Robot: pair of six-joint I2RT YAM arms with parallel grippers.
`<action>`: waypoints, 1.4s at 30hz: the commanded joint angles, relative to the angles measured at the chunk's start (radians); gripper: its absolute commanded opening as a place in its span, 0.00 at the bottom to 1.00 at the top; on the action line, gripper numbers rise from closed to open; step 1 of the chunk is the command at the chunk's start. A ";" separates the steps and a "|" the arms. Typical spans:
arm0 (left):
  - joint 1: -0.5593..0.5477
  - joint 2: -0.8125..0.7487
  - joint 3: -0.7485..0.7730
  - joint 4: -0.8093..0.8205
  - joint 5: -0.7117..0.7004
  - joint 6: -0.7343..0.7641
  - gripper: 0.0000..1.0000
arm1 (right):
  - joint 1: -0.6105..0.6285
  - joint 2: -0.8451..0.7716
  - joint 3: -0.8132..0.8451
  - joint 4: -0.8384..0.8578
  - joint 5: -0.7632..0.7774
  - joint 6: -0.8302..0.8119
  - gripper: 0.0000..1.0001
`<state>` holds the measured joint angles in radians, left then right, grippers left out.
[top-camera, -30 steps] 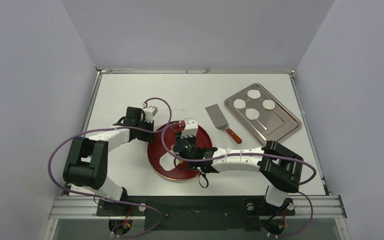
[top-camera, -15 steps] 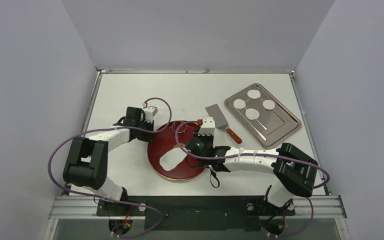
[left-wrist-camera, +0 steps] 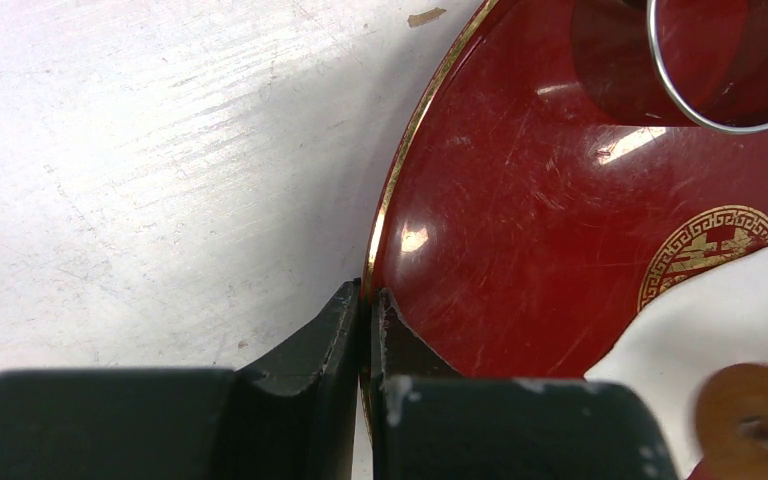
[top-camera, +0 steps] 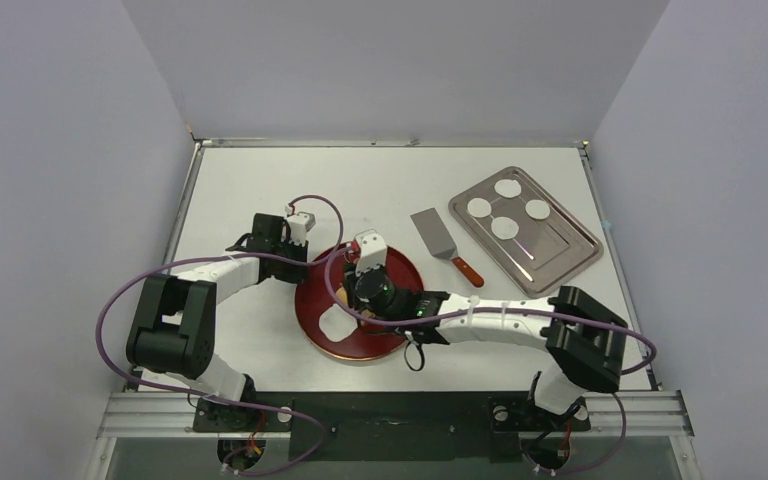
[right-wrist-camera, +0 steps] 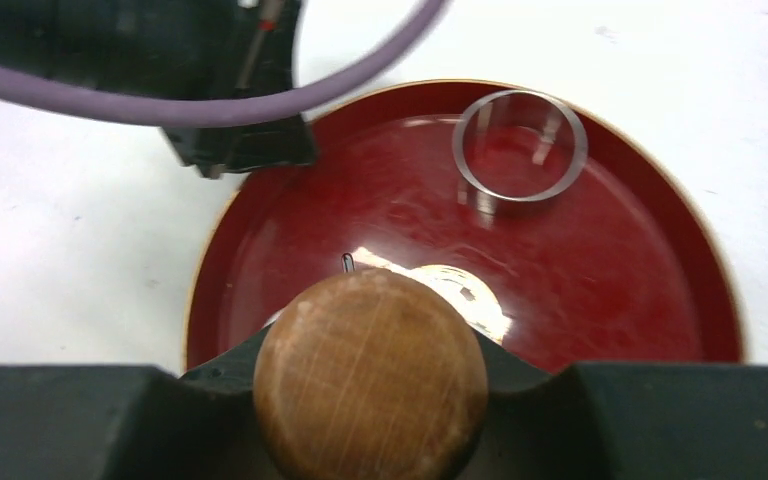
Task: Roll out the dumpling wrappers from the dough
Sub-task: Flatten out the dough on the work surface.
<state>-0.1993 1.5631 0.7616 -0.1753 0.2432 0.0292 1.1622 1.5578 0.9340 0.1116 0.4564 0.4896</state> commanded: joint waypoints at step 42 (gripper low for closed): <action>0.001 -0.027 0.000 0.030 -0.022 0.010 0.00 | -0.035 0.003 -0.029 0.251 -0.267 0.128 0.00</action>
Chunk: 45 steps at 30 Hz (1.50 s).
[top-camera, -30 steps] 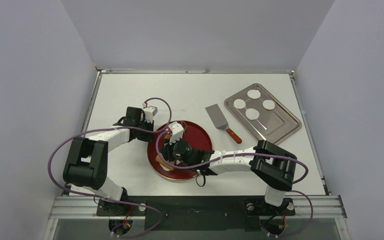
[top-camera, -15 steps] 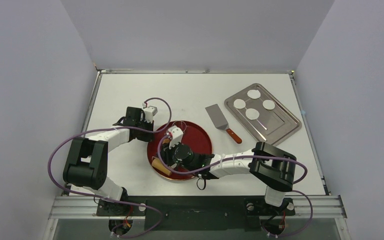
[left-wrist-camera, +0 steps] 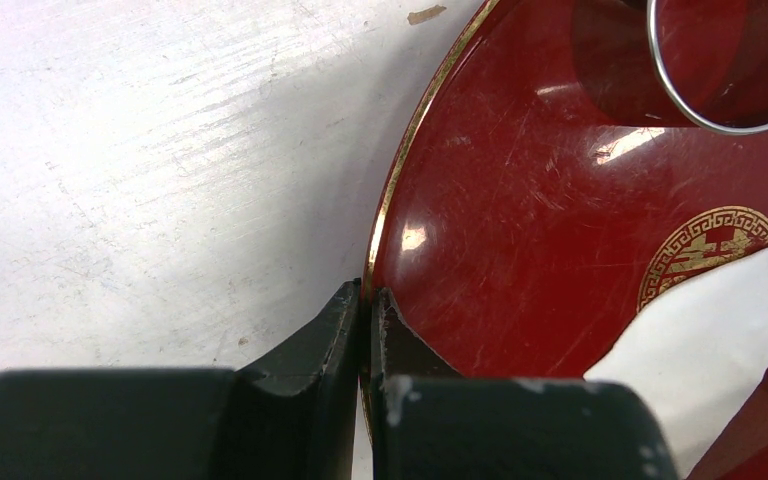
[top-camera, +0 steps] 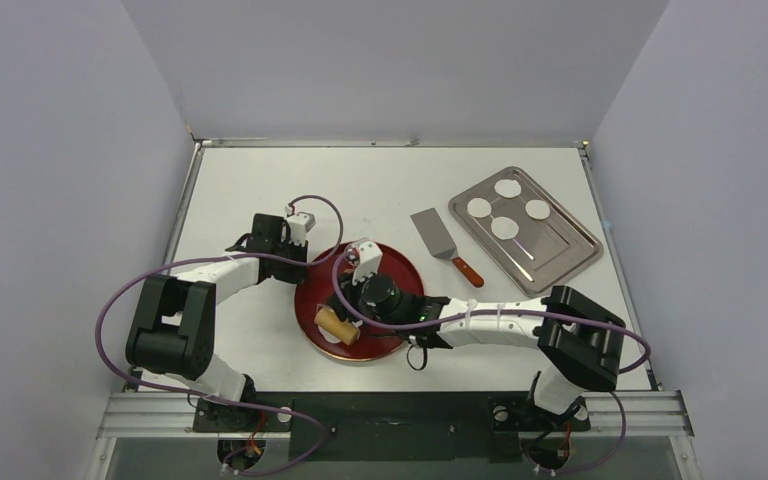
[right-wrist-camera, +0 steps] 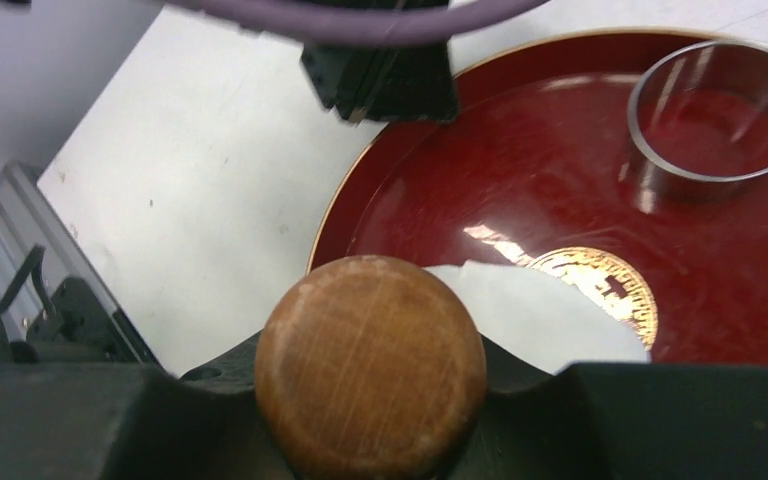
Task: Roll out the dumpling wrappers from the dough
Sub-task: Flatten out the dough on the work surface.
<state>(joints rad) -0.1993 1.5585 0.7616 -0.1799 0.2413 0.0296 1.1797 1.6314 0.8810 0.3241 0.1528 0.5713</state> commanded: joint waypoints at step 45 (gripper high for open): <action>0.001 -0.026 0.002 0.032 -0.017 0.008 0.00 | -0.064 -0.176 0.022 -0.182 0.305 -0.012 0.00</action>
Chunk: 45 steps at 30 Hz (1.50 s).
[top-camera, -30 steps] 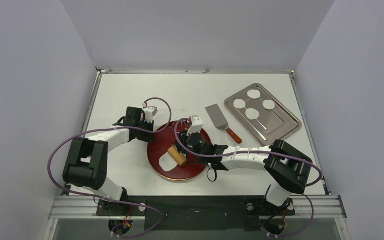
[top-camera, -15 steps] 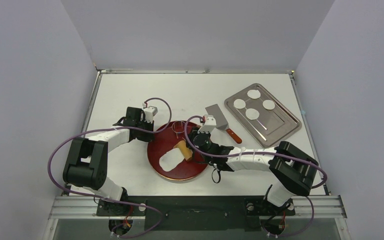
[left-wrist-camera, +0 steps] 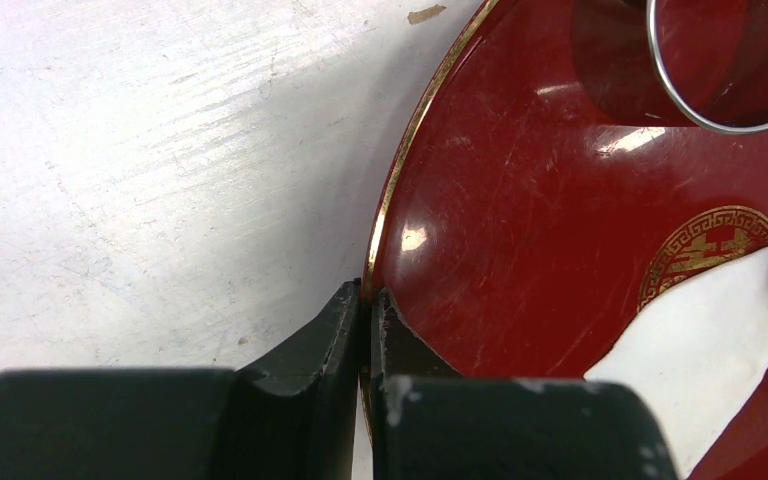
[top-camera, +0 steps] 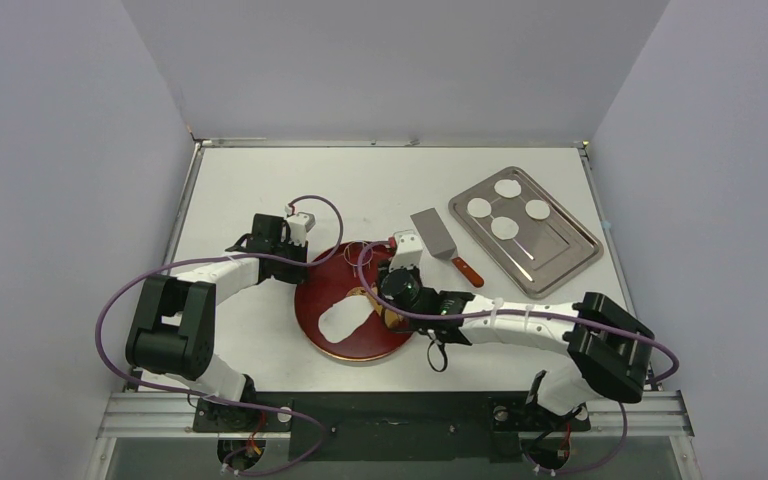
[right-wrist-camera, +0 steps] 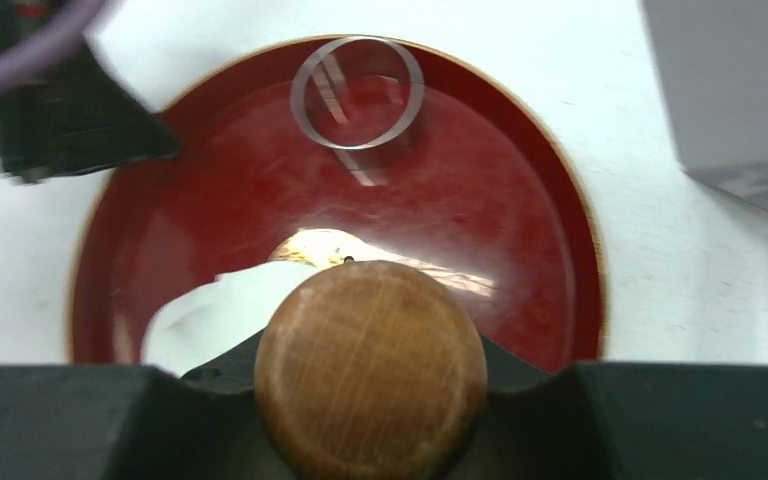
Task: Roll out the dumpling wrappers from the dough
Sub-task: Flatten out the dough on the work surface.
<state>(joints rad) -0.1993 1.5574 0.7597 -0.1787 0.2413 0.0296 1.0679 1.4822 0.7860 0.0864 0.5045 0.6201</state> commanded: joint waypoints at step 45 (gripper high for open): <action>0.001 -0.028 0.002 0.029 -0.022 0.006 0.00 | 0.119 0.089 0.240 0.049 0.010 -0.068 0.00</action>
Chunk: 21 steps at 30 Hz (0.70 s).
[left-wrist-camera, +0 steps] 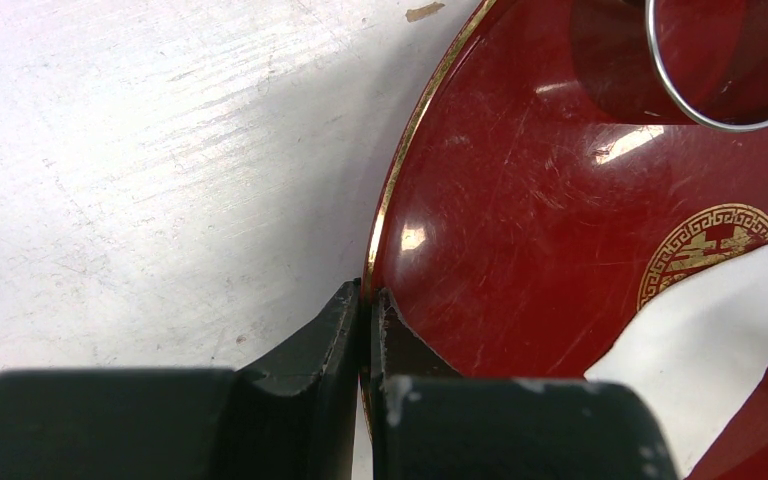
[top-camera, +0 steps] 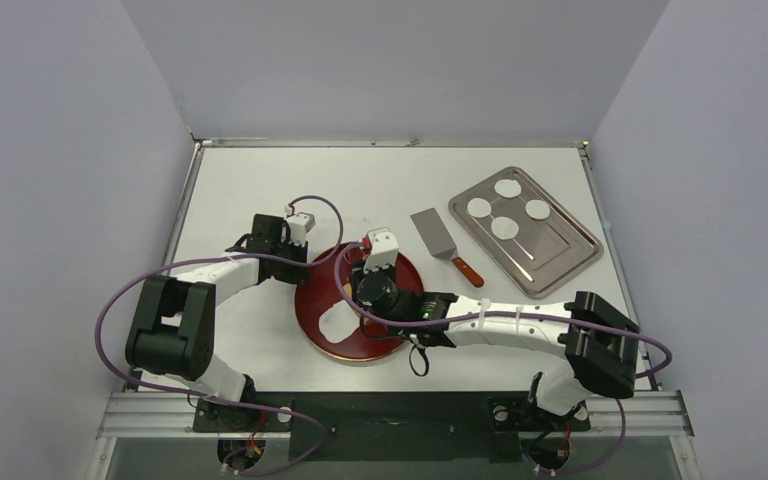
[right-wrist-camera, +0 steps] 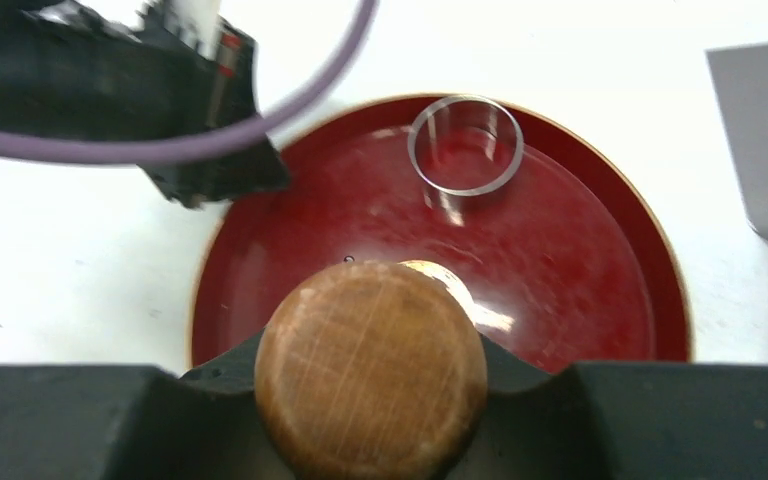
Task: Roll out the dumpling wrappers from the dough
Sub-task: Place the rolling pin on the work surface.
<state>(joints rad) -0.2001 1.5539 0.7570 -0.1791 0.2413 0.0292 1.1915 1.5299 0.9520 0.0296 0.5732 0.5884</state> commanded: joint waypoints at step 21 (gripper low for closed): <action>0.001 -0.020 0.003 0.035 -0.024 0.011 0.00 | -0.071 0.201 -0.099 0.068 0.056 0.093 0.00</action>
<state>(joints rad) -0.2001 1.5539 0.7563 -0.1783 0.2390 0.0296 1.1313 1.7145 0.9360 0.2306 0.5163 0.6785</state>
